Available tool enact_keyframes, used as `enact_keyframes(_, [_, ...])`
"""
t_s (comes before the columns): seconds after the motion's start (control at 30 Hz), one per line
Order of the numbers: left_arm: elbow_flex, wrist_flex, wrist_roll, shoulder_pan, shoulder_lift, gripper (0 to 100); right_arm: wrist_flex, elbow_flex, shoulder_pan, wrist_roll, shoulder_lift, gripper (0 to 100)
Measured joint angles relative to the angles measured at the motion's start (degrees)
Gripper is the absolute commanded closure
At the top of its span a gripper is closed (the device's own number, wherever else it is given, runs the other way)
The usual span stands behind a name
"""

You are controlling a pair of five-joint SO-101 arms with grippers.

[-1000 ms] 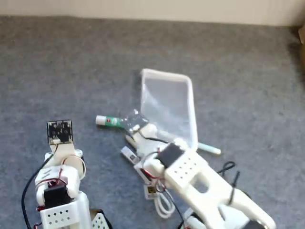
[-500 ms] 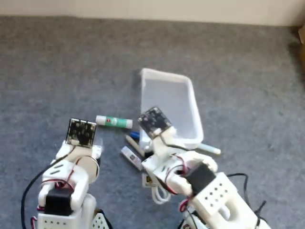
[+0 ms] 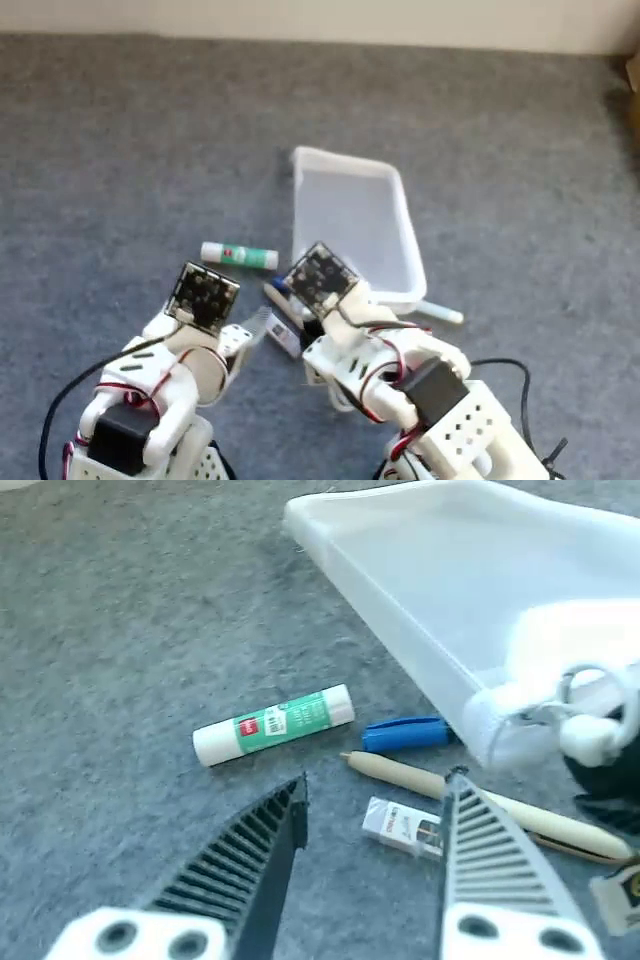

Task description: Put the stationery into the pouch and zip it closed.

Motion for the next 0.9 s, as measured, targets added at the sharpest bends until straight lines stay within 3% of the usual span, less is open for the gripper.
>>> enact_keyframes(0.5, [-0.9, -0.1, 1.4, 4.7, 0.0, 78, -0.3, 0.0, 0.0, 2.7, 0.0, 99.4])
enact_keyframes(0.9, [5.5, -7.5, 1.4, 4.7, 0.1, 78, -0.3, 0.0, 0.0, 2.7, 0.0, 99.4])
